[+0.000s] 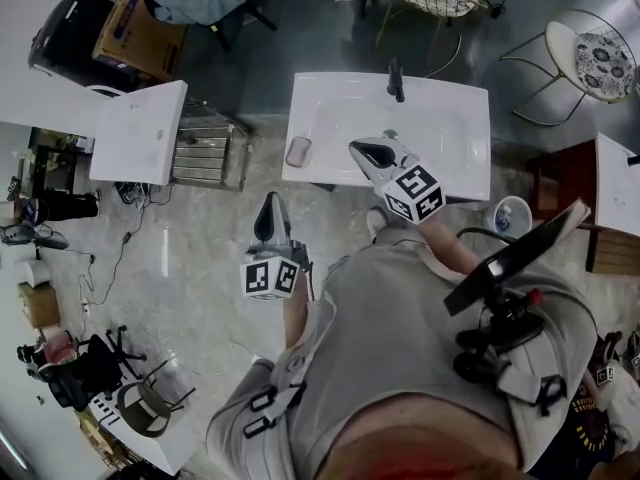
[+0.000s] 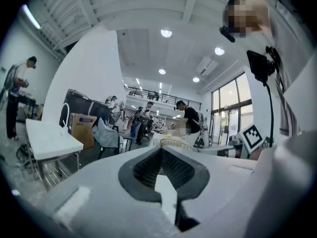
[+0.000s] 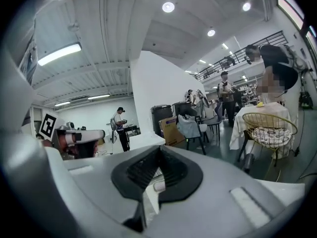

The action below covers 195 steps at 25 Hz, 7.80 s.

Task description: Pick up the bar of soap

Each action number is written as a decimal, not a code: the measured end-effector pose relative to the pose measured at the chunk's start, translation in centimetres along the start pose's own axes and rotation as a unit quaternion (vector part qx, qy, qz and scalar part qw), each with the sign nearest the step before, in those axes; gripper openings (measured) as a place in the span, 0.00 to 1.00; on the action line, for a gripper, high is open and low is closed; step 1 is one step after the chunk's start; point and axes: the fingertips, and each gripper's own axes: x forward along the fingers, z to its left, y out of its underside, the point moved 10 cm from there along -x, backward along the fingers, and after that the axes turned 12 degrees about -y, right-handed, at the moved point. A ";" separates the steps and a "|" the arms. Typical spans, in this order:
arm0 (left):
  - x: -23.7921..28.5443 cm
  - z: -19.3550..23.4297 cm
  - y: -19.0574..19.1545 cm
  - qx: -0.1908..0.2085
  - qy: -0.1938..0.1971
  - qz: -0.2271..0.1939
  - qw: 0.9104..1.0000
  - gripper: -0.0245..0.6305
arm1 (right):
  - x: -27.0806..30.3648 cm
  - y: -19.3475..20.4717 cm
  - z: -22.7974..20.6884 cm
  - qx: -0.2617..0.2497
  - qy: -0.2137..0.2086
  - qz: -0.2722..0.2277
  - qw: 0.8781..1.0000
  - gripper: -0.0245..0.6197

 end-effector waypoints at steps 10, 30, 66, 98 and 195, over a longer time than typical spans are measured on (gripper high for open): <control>8.5 -3.0 -2.0 0.048 0.069 0.008 0.996 0.04 | -1.1 -2.5 -6.5 -0.027 0.102 -0.045 0.993 0.04; 17.6 -9.7 -5.5 0.017 0.234 -0.027 0.972 0.15 | -12.2 -5.1 -3.7 -0.048 0.349 -0.081 0.932 0.04; 22.2 1.6 -0.2 0.117 0.128 0.164 0.971 0.86 | -10.1 -4.9 -2.2 -0.020 0.346 -0.048 0.937 0.04; 27.4 9.6 25.6 0.176 0.122 0.503 0.838 0.48 | -8.1 -2.8 -1.6 0.004 0.359 -0.043 0.933 0.04; 26.4 12.2 24.0 0.121 0.015 0.429 0.895 0.29 | -8.6 -1.5 -3.6 0.069 0.366 -0.067 0.926 0.04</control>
